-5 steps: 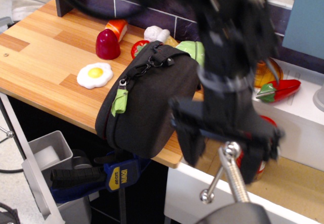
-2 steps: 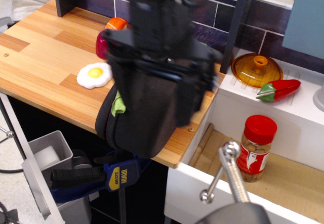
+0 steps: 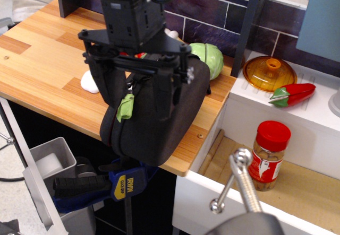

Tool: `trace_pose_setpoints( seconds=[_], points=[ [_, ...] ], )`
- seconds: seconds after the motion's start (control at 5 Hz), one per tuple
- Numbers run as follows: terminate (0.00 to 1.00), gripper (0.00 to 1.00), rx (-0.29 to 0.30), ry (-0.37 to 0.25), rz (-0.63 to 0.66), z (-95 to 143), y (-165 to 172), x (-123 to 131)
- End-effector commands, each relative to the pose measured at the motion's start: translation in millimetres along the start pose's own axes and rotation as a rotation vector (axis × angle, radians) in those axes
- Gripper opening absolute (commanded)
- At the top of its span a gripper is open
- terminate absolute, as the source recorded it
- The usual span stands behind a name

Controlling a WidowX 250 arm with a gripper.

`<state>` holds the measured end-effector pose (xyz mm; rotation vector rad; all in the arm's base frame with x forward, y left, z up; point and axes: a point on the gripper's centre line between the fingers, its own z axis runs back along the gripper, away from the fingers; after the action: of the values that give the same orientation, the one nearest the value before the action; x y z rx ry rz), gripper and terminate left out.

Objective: Zip zipper bag

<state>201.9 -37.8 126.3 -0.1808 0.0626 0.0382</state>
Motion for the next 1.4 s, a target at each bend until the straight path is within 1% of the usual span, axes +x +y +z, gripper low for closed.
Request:
trace_pose_setpoints(
  seconds=[0.0, 0.2, 0.4, 0.6, 0.8, 1.0, 1.2],
  points=[
    [0.0, 1.0, 0.045, -0.043, 0.036, -13, 14, -1],
    [0.0, 1.0, 0.069, -0.058, 0.052, -21, 19, -6],
    [0.0, 1.0, 0.087, -0.075, 0.062, -28, 17, -3],
    [0.0, 1.0, 0.092, -0.101, 0.088, -25, 12, 6],
    [0.0, 1.0, 0.108, -0.13, 0.099, -24, 13, 10],
    [0.0, 1.0, 0.137, -0.172, 0.105, -25, 14, 13],
    [0.0, 0.0, 0.141, -0.168, 0.14, -24, 17, 19]
  ],
)
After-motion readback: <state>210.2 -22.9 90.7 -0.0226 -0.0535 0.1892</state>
